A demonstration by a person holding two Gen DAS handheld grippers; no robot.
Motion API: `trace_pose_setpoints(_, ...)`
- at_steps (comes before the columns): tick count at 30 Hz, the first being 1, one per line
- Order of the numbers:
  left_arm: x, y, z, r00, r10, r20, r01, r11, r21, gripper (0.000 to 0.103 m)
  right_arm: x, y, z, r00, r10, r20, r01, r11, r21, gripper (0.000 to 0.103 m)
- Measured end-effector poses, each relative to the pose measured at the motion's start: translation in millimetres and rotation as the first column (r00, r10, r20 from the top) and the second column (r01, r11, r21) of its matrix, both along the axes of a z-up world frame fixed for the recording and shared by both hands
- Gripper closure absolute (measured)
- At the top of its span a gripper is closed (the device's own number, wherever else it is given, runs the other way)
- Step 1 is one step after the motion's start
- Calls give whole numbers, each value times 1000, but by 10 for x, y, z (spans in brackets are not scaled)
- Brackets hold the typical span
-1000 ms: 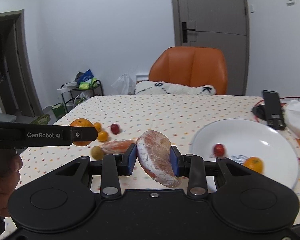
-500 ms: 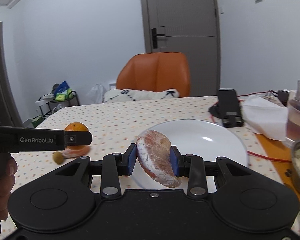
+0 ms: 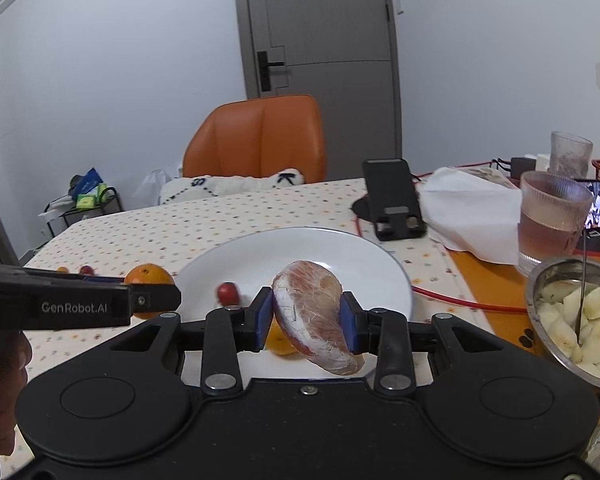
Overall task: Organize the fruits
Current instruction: 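Carry pomelo segment and large orange to the plate and open both grippers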
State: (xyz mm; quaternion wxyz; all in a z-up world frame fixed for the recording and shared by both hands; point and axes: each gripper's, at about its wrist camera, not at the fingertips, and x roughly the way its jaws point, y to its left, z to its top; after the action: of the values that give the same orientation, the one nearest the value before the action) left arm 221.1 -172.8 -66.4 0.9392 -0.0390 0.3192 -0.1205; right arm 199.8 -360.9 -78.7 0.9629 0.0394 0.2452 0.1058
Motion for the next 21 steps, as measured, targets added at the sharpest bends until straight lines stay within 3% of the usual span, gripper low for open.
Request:
trace_pose_setpoints(13, 265, -228, -157, 998, -22, -51, 23, 999, 30, 63, 268, -112, -156, 1000, -20, -19, 21, 1000, 13, 69)
trace_pose_setpoints(21, 153, -72, 49, 1000, 9, 23, -10, 1000, 16, 60, 275, -7, -121, 999, -35, -19, 35, 999, -11, 64)
